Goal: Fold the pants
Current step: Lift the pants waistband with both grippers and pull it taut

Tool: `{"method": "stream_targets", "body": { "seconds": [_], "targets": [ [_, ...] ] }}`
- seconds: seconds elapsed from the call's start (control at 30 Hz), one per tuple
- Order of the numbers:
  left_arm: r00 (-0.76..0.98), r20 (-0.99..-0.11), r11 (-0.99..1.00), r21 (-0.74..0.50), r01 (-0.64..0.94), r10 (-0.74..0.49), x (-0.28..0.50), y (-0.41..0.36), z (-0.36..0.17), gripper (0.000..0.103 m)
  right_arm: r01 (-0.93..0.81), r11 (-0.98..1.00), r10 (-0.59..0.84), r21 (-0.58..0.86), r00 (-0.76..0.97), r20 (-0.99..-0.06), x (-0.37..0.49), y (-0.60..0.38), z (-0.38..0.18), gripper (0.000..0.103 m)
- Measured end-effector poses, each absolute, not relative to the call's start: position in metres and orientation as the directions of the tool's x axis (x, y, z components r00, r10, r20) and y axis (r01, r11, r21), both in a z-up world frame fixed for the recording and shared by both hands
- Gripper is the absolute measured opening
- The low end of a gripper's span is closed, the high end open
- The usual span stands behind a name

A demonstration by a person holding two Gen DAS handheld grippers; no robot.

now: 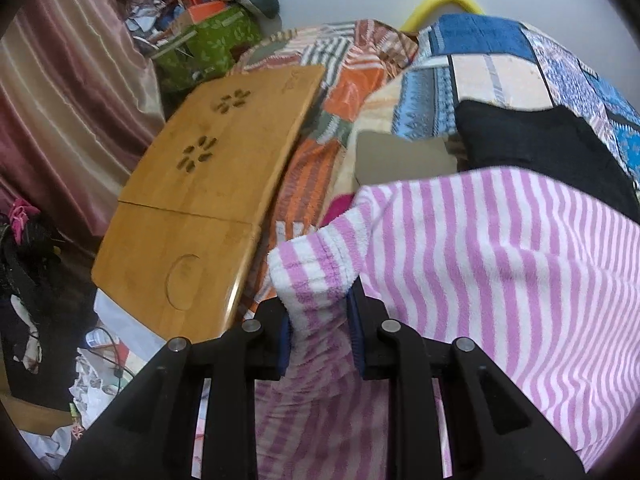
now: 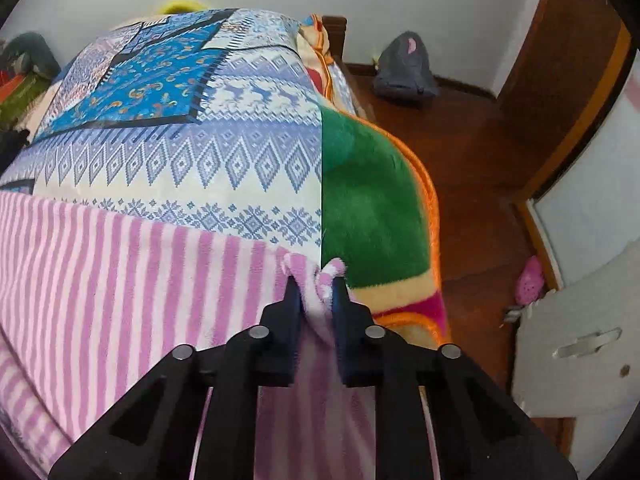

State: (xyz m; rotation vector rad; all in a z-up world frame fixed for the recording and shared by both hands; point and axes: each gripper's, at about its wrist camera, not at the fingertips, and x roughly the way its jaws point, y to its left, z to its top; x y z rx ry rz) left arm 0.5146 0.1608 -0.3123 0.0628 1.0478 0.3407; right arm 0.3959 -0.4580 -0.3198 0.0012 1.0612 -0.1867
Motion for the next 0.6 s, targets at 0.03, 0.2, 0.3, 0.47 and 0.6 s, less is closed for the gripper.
{"method": "stream_targets", "body": {
  "seconds": [0.03, 0.2, 0.3, 0.47, 0.6],
  "targets": [
    [0.460, -0.831, 0.943, 0.216, -0.252, 0.313, 0.514, 0.161, -0.309, 0.024, 0.154, 0.983, -0.166, -0.103, 0.482, -0.860, 0.394, -0.457, -0.316, 0.011],
    [0.475, -0.788, 0.914, 0.275, -0.297, 0.391, 0.520, 0.169, -0.288, 0.021, 0.169, 0.968, -0.250, -0.188, 0.541, -0.803, 0.398, -0.459, -0.288, 0.011],
    [0.485, -0.775, 0.905, 0.268, -0.329, 0.406, 0.528, 0.180, -0.277, 0.021, 0.169, 0.952, -0.307, -0.256, 0.559, -0.770, 0.417, -0.457, -0.273, 0.011],
    [0.477, -0.781, 0.904, 0.263, -0.336, 0.404, 0.545, 0.188, -0.282, 0.021, 0.210, 0.933, -0.361, -0.293, 0.559, -0.747, 0.454, -0.458, -0.268, 0.011],
    [0.456, -0.784, 0.901, 0.300, -0.315, 0.420, 0.559, 0.182, -0.303, 0.021, 0.221, 0.915, -0.402, -0.337, 0.548, -0.733, 0.475, -0.456, -0.280, 0.011]
  ]
}}
